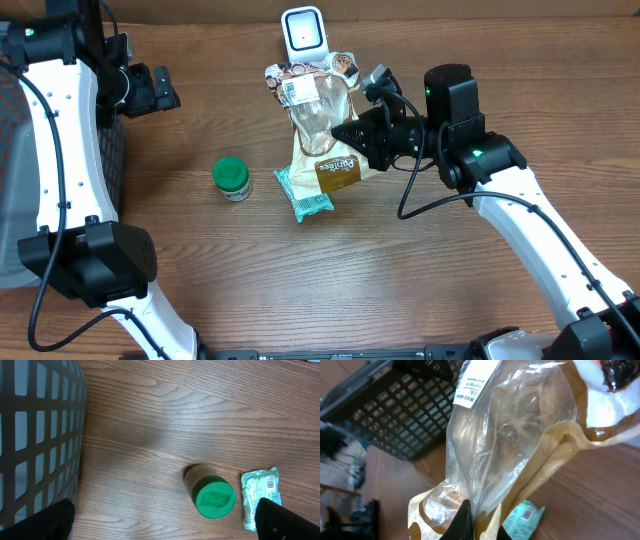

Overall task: Scan the item barcode
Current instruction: 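Lift the plastic bag up to the white scanner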

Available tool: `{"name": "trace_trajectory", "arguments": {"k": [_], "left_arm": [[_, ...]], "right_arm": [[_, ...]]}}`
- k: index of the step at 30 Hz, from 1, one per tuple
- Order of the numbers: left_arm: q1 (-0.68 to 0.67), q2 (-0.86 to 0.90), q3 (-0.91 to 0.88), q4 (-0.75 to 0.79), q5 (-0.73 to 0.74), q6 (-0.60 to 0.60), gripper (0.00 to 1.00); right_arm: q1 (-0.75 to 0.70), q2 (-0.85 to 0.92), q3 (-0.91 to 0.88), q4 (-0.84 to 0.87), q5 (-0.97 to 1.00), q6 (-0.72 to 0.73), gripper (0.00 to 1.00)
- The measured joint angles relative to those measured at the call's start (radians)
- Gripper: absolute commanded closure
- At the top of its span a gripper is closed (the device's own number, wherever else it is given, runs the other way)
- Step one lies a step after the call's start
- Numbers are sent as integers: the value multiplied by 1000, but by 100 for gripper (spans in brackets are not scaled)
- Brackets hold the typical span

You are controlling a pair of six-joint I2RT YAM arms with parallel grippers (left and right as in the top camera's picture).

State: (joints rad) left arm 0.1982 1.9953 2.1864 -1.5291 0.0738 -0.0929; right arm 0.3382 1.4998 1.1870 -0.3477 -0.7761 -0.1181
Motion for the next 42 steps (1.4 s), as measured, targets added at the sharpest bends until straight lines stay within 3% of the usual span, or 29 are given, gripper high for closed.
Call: {"name": "trace_trajectory", "arguments": {"k": [12, 18, 22, 29, 42], "left_arm": [[0, 0, 0, 0, 0, 0, 1], [0, 0, 0, 0, 0, 0, 0], [0, 0, 0, 0, 0, 0, 1], [0, 0, 0, 0, 0, 0, 0], [0, 0, 0, 0, 0, 0, 0]], "right_arm": [[8, -13, 0, 32, 193, -119, 96], [106, -13, 0, 129, 607, -125, 96], [199, -2, -2, 358, 932, -193, 96], [265, 145, 13, 856, 1325, -476, 96], [261, 623, 456, 826, 1474, -931, 96]]}}
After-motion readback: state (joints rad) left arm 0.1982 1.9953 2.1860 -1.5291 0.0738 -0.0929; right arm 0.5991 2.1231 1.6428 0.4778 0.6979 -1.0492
